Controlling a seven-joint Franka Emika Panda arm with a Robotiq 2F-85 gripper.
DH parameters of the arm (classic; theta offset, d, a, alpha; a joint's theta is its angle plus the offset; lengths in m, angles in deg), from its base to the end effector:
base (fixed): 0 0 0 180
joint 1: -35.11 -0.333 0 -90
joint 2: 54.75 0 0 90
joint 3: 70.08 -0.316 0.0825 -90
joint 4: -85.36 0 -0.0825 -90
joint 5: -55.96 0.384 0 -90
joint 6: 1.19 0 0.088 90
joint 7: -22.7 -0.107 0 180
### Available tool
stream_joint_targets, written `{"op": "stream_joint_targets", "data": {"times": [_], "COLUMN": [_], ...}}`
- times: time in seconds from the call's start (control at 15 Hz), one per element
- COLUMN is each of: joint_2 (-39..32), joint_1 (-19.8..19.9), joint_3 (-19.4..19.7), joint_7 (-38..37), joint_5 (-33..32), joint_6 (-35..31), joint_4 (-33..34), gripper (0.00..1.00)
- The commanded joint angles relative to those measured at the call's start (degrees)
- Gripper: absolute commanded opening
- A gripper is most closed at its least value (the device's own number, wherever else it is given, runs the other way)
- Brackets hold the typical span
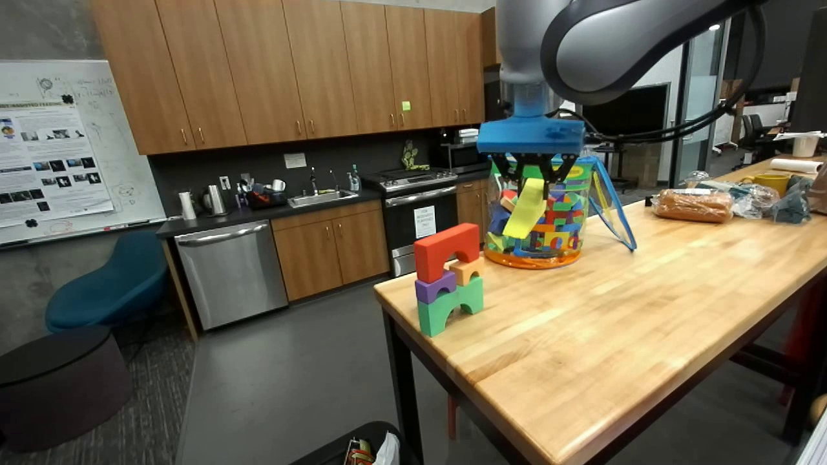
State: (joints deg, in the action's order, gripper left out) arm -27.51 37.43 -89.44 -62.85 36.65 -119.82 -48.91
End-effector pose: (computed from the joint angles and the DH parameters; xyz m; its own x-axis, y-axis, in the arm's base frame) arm 0.4152 0.1239 0.5242 0.3986 -0.7923 0.4619 -0.8672 -0.4895 -0.0913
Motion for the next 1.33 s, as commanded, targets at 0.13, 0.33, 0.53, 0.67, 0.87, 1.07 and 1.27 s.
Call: {"op": "stream_joint_targets", "data": {"times": [0.13,0.33,0.53,0.67,0.87,1.07,1.27], "joint_2": [-6.21,-9.17,-12.29,-14.16,-16.92,-19.93,-23.0], "joint_1": [-1.55,-2.57,-4.02,-5.11,-6.84,-8.62,-10.21], "joint_3": [-0.62,-0.59,-0.72,-0.66,-0.74,-0.59,-0.24], "joint_7": [-5.81,-8.69,-11.86,-14.14,-17.97,-20.49,-21.78], "joint_5": [0.75,1.06,1.19,1.21,0.45,0.11,-0.63], "joint_6": [4.3,6.3,9.56,11.55,14.32,16.98,19.15], "joint_4": [7.99,11.85,15.89,18.39,21.95,26.01,30.21], "gripper": [0.17,0.17,0.17,0.17,0.17,0.17,0.17]}}
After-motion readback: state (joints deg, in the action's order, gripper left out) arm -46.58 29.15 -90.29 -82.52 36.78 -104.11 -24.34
